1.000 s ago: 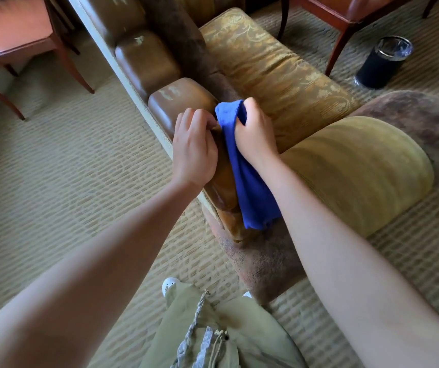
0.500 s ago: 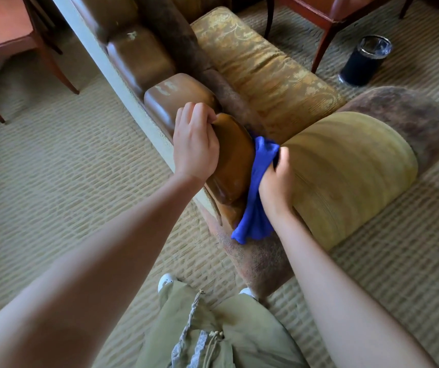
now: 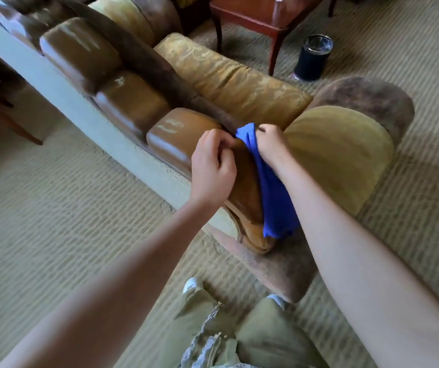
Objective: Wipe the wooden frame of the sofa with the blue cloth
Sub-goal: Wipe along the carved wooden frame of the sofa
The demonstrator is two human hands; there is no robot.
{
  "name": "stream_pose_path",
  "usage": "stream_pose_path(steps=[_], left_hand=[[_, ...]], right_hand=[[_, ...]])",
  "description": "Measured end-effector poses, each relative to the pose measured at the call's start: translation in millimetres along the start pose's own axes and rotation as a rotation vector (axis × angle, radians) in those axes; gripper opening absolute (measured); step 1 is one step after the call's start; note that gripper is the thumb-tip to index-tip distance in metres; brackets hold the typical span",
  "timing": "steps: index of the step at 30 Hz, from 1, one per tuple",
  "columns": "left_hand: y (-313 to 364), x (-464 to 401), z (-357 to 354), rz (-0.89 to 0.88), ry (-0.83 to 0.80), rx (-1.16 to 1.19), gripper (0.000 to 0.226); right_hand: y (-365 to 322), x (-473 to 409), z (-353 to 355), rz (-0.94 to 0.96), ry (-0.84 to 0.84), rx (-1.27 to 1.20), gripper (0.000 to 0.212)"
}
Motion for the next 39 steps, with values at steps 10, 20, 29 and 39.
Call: stream_pose_path(steps=[10,20,29,39], left_hand=[[-7,-63,-3,-0.461,-0.763,-0.372,0.031],[6,-70,-39,-0.303,-1.175,-0.571,0.029],[10,-69,-36,-0.219,-1.21,-0.576,0.032],[12,-74,-31,-0.27,-1.273,-0.651,0.039]], right_hand=[[73,48,-20,-0.174,0.592,-0.314,0.023],[7,113,-116,0.083,1.172,0.035,0.01],[37,117,-99,0.206,1.17,-0.009,0.005],[39,116,-104,-0.047,1.208,-0.311,0.043]])
Point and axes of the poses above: each hand's wrist, its own x-axis away from the middle knuckle, its own z-axis out of the back of the hand, y = z × x, the point moved 3 cm from there along -x, towards the middle knuckle, and after that the axes turned 13 degrees about -y, right-handed, at the moved point
